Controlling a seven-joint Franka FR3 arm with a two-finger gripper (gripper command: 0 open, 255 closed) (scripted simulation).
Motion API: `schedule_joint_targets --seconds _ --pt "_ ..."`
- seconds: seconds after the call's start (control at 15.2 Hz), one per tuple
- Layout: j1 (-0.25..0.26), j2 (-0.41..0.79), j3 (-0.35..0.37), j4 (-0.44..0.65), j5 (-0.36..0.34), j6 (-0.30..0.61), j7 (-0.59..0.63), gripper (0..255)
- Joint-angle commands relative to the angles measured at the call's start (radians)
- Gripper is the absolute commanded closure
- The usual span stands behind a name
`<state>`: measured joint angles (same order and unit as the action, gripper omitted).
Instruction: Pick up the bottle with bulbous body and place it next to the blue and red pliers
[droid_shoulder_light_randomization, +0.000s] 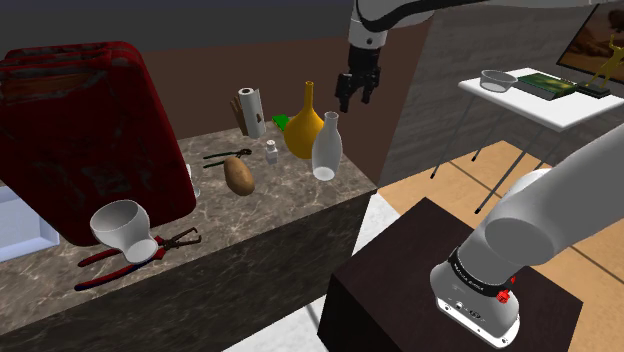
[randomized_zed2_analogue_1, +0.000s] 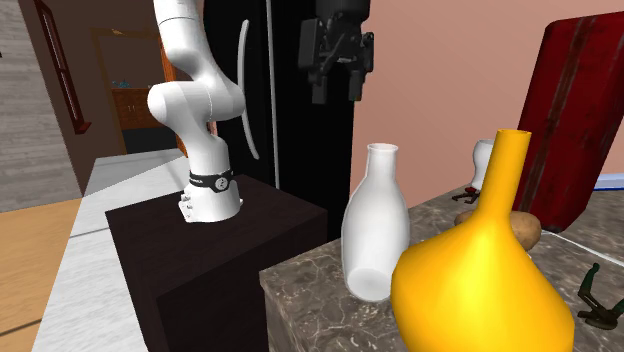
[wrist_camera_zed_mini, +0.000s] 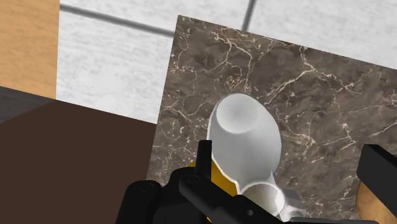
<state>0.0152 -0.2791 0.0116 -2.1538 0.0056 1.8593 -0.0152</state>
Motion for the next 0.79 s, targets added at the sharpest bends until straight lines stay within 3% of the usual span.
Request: schedule_joint_targets --seconds 0.0,0.4,0.73 --pt "0.001 0.079 0.001 0.045 -0.003 0.029 -0.003 0" --pt "0.006 0.295 0.009 0.19 -0.013 0.088 -0.002 0" --pt "0.006 0.311 0.009 0.14 -0.013 0.154 -0.001 0"
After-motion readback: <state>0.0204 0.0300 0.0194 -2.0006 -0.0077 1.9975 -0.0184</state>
